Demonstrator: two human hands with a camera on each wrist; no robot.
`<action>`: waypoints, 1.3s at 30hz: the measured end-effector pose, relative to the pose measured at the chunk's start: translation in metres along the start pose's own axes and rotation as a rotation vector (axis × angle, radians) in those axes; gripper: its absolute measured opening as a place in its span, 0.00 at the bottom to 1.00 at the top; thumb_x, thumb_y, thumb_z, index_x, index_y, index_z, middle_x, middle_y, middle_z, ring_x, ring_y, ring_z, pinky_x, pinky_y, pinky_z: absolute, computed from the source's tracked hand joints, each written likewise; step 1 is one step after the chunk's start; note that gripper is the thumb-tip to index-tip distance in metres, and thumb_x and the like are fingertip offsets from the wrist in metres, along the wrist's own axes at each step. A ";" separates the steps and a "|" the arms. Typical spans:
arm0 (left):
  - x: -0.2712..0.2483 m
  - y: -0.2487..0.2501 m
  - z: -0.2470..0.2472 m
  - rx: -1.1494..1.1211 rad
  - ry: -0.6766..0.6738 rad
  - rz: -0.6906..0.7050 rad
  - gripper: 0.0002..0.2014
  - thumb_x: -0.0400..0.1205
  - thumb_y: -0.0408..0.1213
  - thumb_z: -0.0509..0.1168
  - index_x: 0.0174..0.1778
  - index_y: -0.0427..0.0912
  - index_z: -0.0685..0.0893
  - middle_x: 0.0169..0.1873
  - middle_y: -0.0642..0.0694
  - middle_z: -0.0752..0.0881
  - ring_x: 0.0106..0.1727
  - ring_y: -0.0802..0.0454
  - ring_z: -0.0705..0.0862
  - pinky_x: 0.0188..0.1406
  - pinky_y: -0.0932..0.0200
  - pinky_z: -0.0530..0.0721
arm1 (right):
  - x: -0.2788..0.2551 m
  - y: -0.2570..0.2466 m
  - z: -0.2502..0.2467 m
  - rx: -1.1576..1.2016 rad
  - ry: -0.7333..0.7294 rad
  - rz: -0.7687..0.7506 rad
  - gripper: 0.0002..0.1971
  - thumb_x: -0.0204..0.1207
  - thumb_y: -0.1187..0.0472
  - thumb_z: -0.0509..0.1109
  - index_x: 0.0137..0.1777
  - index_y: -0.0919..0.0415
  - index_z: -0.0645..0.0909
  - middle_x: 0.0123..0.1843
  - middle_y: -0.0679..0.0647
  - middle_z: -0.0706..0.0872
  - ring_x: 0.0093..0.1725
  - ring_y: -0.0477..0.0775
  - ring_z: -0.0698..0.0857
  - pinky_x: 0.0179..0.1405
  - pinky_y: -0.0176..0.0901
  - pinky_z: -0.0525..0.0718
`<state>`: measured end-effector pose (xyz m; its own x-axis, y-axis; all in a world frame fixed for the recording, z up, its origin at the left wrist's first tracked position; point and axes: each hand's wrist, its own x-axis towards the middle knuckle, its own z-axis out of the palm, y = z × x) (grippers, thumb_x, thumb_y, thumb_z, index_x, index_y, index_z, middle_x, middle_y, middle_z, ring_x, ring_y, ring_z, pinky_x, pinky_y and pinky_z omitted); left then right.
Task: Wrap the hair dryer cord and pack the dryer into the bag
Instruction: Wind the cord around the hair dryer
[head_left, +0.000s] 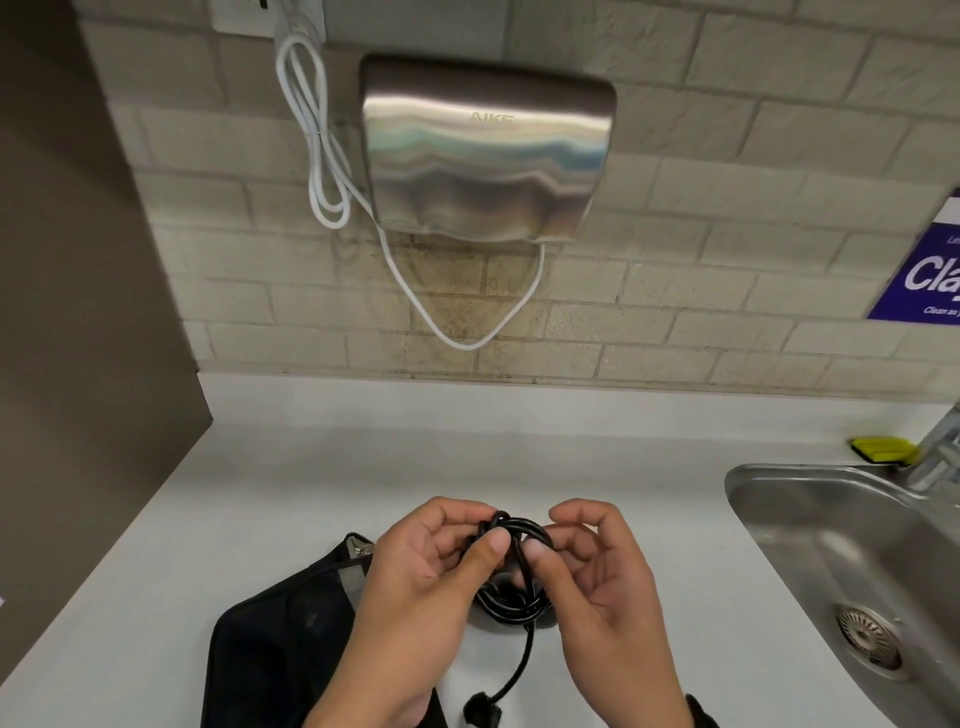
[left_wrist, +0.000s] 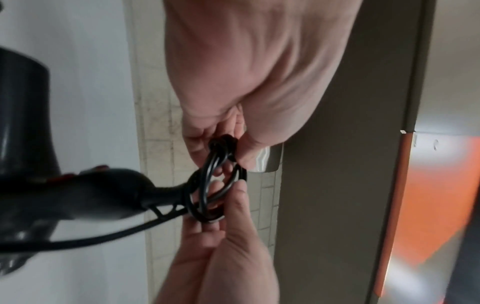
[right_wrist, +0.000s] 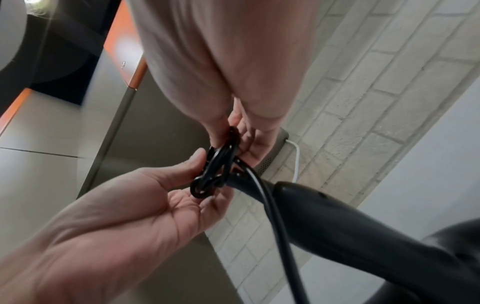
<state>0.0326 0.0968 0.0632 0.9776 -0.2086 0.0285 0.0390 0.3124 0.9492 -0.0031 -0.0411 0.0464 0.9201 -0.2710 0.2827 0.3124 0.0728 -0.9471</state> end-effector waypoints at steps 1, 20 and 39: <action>0.000 0.000 0.001 -0.037 0.001 -0.030 0.06 0.77 0.23 0.70 0.48 0.32 0.86 0.35 0.38 0.93 0.34 0.50 0.91 0.35 0.67 0.87 | 0.001 0.000 0.000 0.023 0.006 0.001 0.11 0.68 0.63 0.73 0.49 0.53 0.78 0.40 0.60 0.89 0.33 0.56 0.89 0.28 0.37 0.83; 0.004 -0.001 0.011 -0.041 -0.011 -0.021 0.06 0.76 0.25 0.72 0.47 0.36 0.86 0.34 0.42 0.93 0.34 0.55 0.90 0.34 0.69 0.85 | -0.012 -0.007 -0.001 -0.335 0.086 0.081 0.14 0.71 0.45 0.75 0.30 0.52 0.90 0.47 0.51 0.86 0.40 0.42 0.86 0.37 0.27 0.82; 0.003 -0.011 0.019 0.234 0.017 0.170 0.08 0.75 0.27 0.75 0.43 0.45 0.89 0.38 0.51 0.94 0.42 0.57 0.92 0.41 0.69 0.86 | -0.023 -0.045 -0.025 -0.074 -0.019 0.264 0.16 0.66 0.46 0.79 0.36 0.60 0.92 0.29 0.56 0.90 0.29 0.46 0.85 0.33 0.33 0.84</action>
<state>0.0313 0.0751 0.0584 0.9694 -0.1549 0.1904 -0.1730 0.1190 0.9777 -0.0445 -0.0624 0.0783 0.9719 -0.2338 0.0270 0.0440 0.0676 -0.9967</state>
